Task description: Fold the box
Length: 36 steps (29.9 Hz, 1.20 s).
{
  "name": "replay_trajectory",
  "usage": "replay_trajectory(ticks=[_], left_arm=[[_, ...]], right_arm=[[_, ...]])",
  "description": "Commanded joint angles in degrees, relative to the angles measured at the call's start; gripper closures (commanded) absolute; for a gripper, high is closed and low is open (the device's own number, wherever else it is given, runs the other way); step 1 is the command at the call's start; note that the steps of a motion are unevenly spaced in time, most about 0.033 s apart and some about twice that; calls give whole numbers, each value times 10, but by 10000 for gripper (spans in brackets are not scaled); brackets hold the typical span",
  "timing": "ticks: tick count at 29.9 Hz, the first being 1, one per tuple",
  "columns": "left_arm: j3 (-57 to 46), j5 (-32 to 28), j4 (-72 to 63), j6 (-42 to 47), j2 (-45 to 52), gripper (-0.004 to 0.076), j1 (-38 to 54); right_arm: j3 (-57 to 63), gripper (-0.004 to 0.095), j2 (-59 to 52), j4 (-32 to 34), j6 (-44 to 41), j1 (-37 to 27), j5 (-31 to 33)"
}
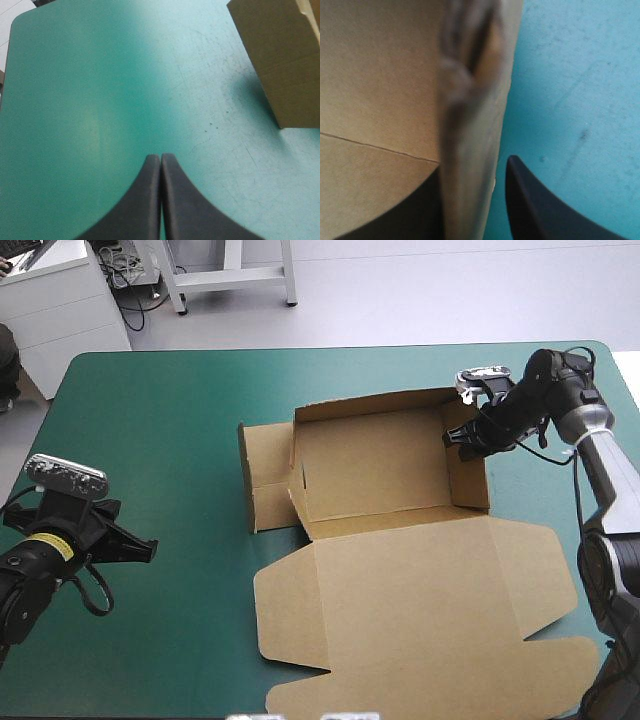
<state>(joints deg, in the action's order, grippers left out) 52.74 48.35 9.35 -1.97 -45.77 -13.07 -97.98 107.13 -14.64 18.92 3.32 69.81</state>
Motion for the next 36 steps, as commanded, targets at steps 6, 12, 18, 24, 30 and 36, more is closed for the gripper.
replay_trajectory(ticks=[6,12,18,24,30,36], left_arm=[[16,-53,6,5,3,757,1],[16,-56,7,4,3,757,1],[16,-55,7,4,3,757,1],[16,-56,8,4,3,757,1],[16,-53,8,4,3,757,1],[16,-49,6,4,3,757,1]], right_arm=[[-76,345,-23,12,-7,-1,9],[-107,345,-26,4,-27,-1,16],[-107,345,-25,-21,-21,13,16],[-108,343,11,86,-68,56,-20],[-108,344,44,103,-96,55,-21],[-108,345,45,94,-95,55,-16]])
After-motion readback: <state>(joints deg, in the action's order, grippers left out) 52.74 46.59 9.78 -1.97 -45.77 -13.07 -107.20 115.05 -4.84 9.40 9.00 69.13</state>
